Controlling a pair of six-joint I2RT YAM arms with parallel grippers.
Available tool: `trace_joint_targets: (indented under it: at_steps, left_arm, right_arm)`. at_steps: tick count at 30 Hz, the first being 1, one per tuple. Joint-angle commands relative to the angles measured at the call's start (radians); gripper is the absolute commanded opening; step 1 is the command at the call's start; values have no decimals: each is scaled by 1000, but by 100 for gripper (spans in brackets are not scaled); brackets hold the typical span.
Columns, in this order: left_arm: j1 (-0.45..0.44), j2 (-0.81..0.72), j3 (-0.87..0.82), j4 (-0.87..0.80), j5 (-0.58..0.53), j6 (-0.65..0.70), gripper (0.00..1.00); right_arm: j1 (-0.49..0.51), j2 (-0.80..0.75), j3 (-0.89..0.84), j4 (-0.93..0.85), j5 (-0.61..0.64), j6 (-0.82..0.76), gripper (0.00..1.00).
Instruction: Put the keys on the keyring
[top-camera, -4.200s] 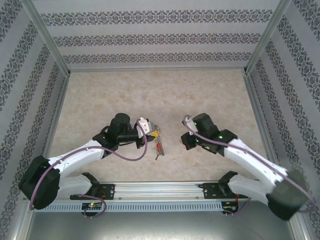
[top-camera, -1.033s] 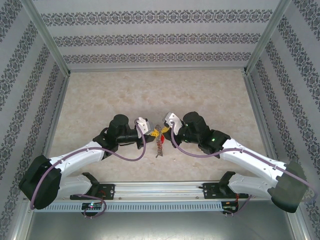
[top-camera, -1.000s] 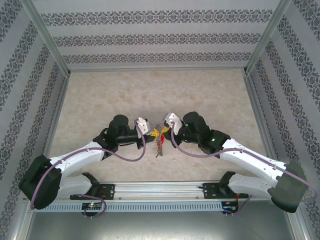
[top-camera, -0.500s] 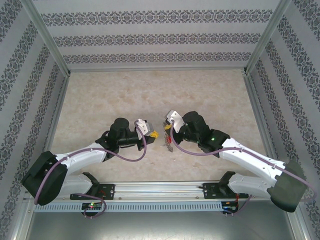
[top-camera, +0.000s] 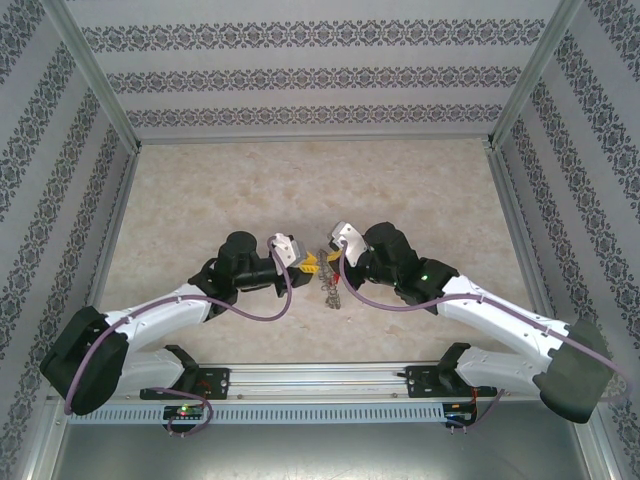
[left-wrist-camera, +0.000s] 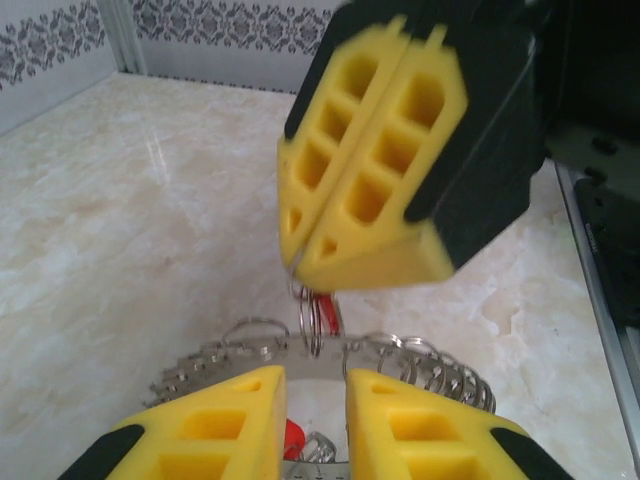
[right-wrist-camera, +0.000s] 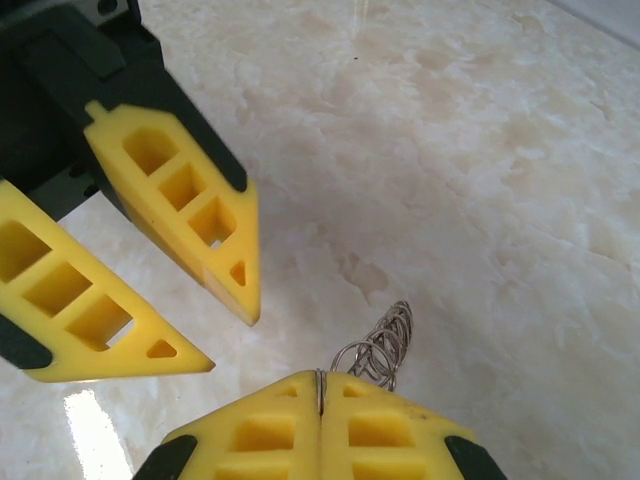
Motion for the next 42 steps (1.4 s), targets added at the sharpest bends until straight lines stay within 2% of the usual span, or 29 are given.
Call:
trace_joint_targets:
  at_steps: [1,14,42]
  left_arm:
    - [-10,10,42,-37,50,32,25]
    - [-10,64,93,-122,67,91,26]
    - [-10,113,116,-67,48,81,26]
  right_arm:
    - [5,6,43,31,-33,-7,0]
    - [6,13,37,36,-43,-16,0]
    - [11,10,33,34,-69,-19,0]
